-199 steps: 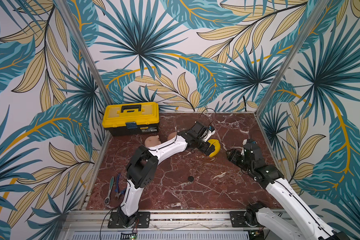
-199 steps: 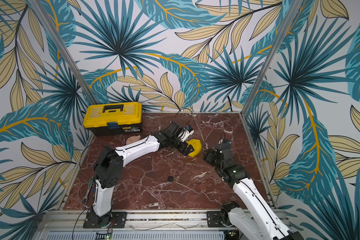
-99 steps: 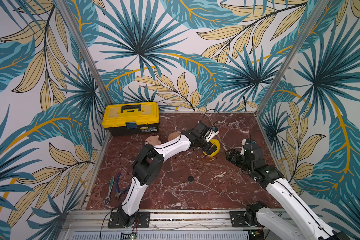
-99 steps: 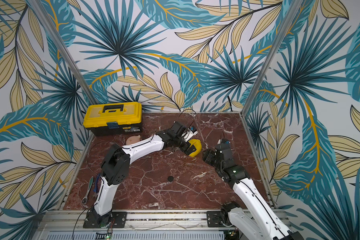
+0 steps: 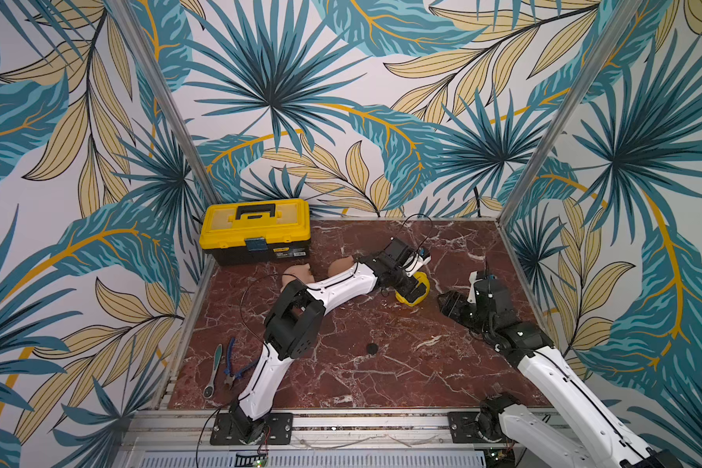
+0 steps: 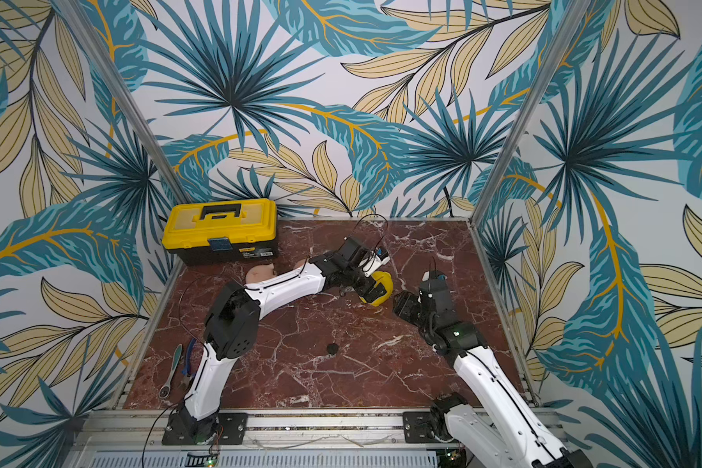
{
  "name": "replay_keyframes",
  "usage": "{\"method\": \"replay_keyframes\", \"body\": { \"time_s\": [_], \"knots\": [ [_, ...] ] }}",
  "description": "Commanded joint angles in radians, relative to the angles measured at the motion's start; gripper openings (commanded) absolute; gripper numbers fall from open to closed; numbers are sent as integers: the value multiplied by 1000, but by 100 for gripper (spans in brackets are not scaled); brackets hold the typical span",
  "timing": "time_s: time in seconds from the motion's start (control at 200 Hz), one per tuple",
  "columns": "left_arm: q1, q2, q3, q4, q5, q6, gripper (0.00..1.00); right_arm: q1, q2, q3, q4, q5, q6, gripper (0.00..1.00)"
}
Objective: Close piggy banks
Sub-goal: Turn over the piggy bank at the center of the board.
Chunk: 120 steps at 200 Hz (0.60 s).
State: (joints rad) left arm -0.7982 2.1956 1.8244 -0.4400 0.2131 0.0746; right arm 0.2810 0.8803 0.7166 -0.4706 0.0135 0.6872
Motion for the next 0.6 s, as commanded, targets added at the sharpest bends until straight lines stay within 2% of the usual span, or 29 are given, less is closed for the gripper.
{"method": "replay_keyframes", "body": {
  "time_s": [0.0, 0.315, 0.596],
  "knots": [
    [-7, 20, 44, -11, -12, 9, 100, -4, 7, -1, -8, -8, -18, 68],
    [-8, 25, 37, -25, 2, 11, 98, -3, 6, -5, -18, -1, -28, 68],
    [-7, 40, 51, -48, 0, 21, 85, -3, -3, -2, -29, 16, -34, 68]
  ]
}}
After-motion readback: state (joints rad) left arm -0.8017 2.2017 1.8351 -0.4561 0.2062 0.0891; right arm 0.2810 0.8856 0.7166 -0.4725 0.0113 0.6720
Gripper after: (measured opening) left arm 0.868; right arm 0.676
